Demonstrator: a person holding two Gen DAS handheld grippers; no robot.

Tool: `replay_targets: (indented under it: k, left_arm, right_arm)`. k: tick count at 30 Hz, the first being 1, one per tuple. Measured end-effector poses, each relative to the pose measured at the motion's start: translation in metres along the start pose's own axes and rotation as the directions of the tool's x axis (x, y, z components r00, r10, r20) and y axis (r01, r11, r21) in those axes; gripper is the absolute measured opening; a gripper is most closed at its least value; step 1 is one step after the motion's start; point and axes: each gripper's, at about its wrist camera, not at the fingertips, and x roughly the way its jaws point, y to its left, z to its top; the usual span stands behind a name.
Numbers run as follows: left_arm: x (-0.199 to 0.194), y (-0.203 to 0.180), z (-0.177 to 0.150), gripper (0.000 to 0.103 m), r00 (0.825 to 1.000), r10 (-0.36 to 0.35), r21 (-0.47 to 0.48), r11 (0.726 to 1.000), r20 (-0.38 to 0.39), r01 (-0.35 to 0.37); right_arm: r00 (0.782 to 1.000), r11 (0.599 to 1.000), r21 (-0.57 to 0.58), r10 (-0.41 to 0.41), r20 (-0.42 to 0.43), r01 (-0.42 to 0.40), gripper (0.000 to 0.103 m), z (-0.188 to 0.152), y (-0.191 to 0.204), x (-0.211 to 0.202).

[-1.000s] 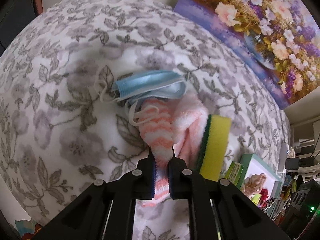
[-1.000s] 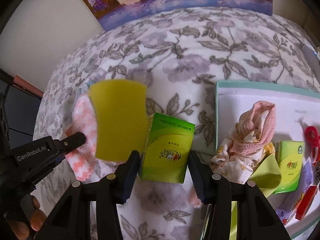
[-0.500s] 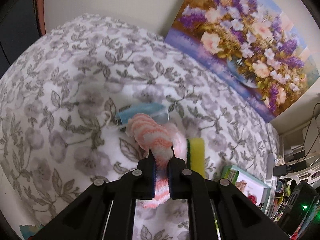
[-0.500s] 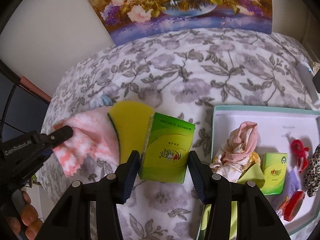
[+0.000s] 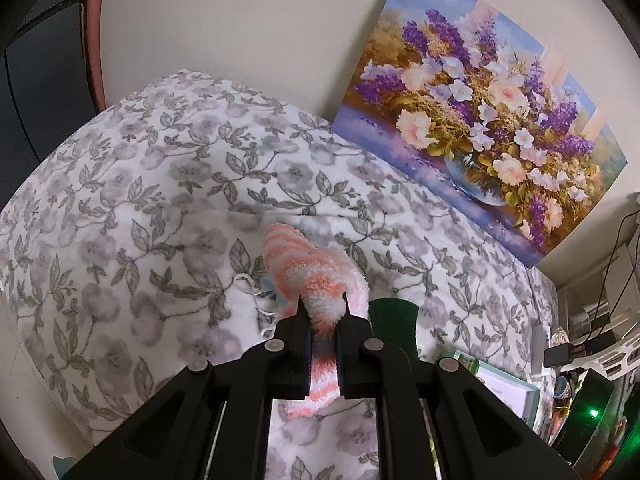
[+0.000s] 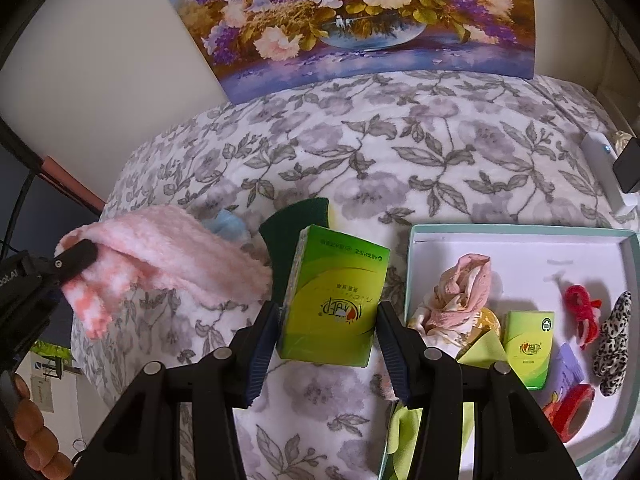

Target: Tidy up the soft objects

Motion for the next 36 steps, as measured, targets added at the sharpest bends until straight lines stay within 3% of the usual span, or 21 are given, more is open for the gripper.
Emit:
replay_targets:
  k: [21, 30, 36]
  left_arm:
    - [-0.034, -0.033, -0.009, 0.009, 0.997, -0.006, 0.072, 0.997, 0.077, 0.0]
    - [-0.054, -0.08, -0.026, 0.009, 0.993, -0.063, 0.163, 0.986, 0.104, 0.045]
    - [-0.06, -0.132, -0.045, 0.009, 0.988, -0.139, 0.269, 0.956, 0.069, 0.115]
  right_arm:
    - [0.999, 0.999, 0.012, -0.03, 0.016, 0.029, 0.052, 0.001, -0.019, -0.02]
    - [0.997, 0.996, 0.047, -0.074, 0.036, 0.073, 0.052, 0.001, -0.055, -0.039]
    - [0.989, 0.985, 0.107, -0.14, 0.045, 0.134, 0.052, -0.002, -0.097, -0.054]
